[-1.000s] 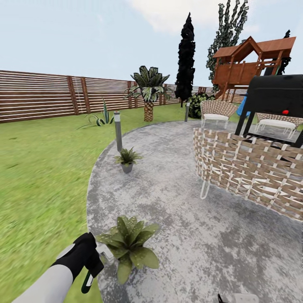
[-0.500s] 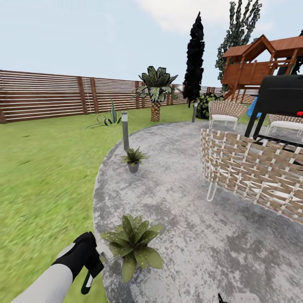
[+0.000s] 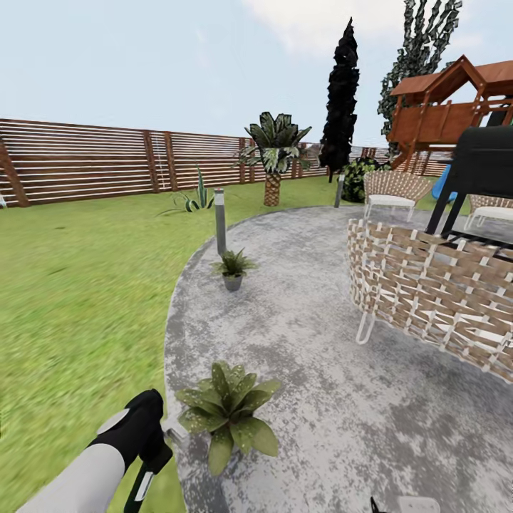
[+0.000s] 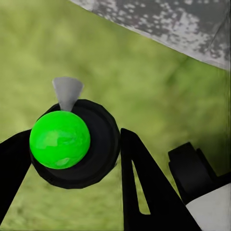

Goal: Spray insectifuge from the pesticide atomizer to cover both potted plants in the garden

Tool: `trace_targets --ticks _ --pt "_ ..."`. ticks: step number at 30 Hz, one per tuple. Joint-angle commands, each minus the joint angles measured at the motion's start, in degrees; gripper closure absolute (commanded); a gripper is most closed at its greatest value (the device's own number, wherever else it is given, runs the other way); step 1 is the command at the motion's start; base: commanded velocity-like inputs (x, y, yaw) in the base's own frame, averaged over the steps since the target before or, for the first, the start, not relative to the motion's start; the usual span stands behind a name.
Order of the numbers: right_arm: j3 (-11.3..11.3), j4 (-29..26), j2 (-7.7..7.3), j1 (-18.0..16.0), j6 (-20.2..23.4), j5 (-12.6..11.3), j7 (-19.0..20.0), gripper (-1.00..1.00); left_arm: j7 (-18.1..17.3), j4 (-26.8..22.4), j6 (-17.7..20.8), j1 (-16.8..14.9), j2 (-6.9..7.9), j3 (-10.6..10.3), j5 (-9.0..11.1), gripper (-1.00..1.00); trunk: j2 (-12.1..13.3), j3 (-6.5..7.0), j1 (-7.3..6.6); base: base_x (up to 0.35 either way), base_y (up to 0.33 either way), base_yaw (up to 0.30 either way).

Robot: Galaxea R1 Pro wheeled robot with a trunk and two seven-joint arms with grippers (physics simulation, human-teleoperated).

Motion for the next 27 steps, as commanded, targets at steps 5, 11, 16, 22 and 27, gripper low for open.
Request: trace_targets --ticks 5,11,16,22,27 --pt "-0.2 0.1 0.18 0.0 -0.2 0.6 -0.3 -1.00 -0.4 -0.1 0.2 0.0 -0.46 0.2 -0.5 1.00 0.0 -0.18 -0.01 0.000 -0.273 0.240" --pt "-0.3 0.1 0.19 0.0 -0.2 0.6 -0.3 -1.00 -0.4 -0.1 0.2 0.0 -0.69 0.1 -1.1 1.00 0.0 -0.19 -0.01 0.000 -0.275 0.120" --pt "-0.2 0.1 0.31 0.0 -0.2 0.6 -0.3 -1.00 -0.4 -0.1 0.3 0.0 -0.90 0.2 -2.7 1.00 0.0 -0.19 -0.01 0.000 -0.142 0.112" --pt "-0.3 0.0 0.27 0.0 -0.2 0.6 -0.3 -1.00 -0.4 -0.1 0.3 0.1 -0.88 0.2 -2.8 1.00 0.0 -0.21 -0.01 0.000 -0.005 0.077" --pt "-0.3 0.0 0.21 0.0 -0.2 0.6 -0.3 -1.00 -0.4 -0.1 0.3 0.1 -1.03 0.2 -2.8 1.00 0.0 -0.21 -0.01 0.019 -0.066 0.087"
